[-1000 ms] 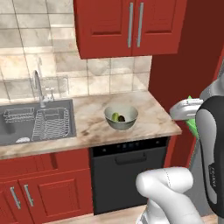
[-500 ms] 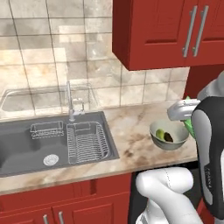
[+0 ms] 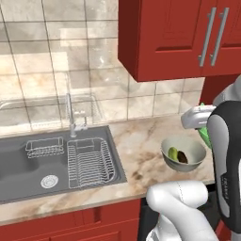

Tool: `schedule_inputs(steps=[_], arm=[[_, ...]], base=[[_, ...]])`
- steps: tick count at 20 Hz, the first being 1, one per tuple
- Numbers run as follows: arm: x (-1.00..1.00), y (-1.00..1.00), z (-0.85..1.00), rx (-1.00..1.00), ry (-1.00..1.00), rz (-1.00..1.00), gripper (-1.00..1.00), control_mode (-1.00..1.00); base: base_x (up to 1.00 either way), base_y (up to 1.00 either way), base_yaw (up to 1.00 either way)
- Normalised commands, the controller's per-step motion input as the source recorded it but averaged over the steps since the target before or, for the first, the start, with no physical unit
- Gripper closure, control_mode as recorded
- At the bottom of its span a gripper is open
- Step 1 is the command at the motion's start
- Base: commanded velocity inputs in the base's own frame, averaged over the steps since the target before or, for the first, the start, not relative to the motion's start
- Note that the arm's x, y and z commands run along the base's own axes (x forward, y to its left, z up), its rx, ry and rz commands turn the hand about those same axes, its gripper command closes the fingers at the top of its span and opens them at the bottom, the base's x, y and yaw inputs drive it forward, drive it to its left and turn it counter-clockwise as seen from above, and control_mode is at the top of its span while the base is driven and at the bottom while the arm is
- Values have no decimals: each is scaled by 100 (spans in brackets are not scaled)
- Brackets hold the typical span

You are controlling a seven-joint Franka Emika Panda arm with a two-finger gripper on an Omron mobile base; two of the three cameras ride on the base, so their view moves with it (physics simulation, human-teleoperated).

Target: Take the mango, sweet potato, and corn from the freezer and place them in the bowl on the counter.

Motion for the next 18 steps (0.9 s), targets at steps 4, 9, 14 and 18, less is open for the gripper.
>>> schedule_inputs(steps=[4, 9, 14, 18], arm=[[0, 0, 0, 0, 0, 0, 100, 100], [0, 0, 0, 0, 0, 0, 100, 100], [0, 0, 0, 0, 0, 0, 100, 100], [37, 0, -14, 0, 6, 0, 100, -100]], base=[[0, -66, -6], [0, -50, -3], [3, -14, -1], [4, 0, 0]])
